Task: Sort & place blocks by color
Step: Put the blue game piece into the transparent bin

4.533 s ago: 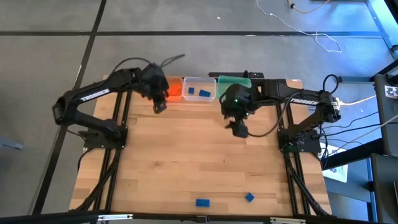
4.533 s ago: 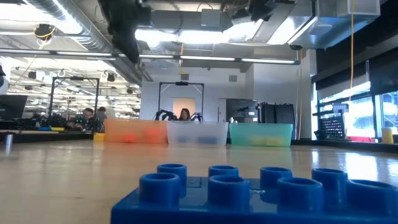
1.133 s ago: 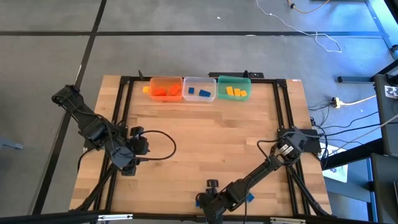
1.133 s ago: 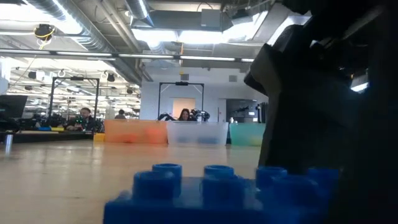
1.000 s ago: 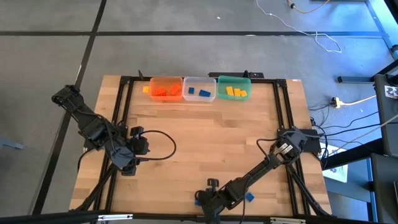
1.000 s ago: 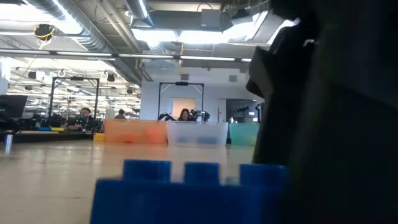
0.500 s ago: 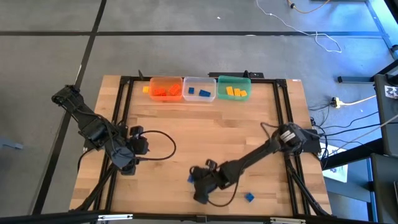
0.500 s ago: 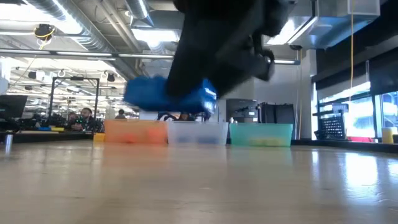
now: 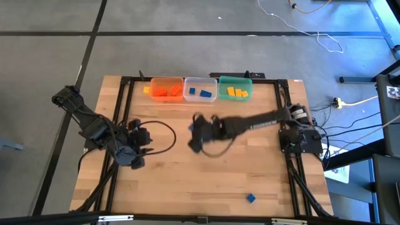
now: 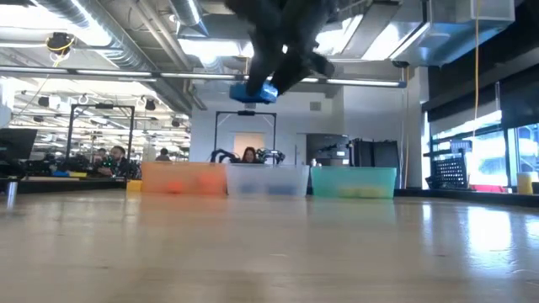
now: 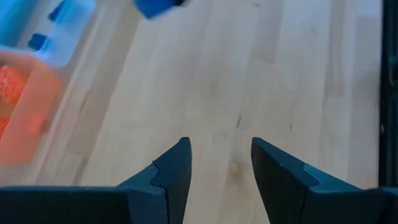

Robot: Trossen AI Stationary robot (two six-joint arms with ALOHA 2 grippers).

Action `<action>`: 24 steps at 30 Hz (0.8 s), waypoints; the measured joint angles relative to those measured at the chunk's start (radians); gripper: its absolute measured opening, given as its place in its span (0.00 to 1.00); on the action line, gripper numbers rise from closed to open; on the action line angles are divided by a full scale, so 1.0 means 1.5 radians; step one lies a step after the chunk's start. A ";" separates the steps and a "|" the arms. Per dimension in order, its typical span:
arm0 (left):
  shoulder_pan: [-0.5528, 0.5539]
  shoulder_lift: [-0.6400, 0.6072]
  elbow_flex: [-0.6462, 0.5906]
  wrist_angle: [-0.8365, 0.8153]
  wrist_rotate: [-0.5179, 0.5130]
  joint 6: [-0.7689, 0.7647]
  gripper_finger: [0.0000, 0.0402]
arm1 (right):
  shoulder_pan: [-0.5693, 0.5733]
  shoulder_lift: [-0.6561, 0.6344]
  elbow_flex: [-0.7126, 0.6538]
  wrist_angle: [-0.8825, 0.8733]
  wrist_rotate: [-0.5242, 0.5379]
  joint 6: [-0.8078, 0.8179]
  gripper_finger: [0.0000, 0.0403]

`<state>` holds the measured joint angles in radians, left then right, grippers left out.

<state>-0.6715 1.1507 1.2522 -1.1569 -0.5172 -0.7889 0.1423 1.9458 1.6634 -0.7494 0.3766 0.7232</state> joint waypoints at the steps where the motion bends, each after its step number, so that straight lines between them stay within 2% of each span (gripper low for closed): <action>1: 0.004 0.000 0.000 -0.001 -0.006 -0.012 0.39 | -0.022 -0.001 0.000 0.000 0.000 -0.024 0.35; 9: 0.064 0.001 0.000 -0.001 -0.035 -0.050 0.39 | -0.223 -0.007 0.000 0.007 -0.092 -0.217 0.35; 15: 0.127 0.001 0.000 -0.002 -0.045 -0.066 0.39 | -0.359 -0.006 0.000 0.008 -0.159 -0.322 0.35; 20: 0.190 0.001 0.000 -0.001 -0.058 -0.069 0.39 | -0.432 -0.006 0.000 0.008 -0.198 -0.387 0.35; 24: 0.245 0.001 0.000 -0.001 -0.071 -0.069 0.39 | -0.456 -0.001 0.000 0.012 -0.209 -0.431 0.35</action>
<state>-0.3041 1.1526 1.2522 -1.1591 -0.6231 -0.8917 -0.5411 1.9441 1.6638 -0.7316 0.0631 0.0762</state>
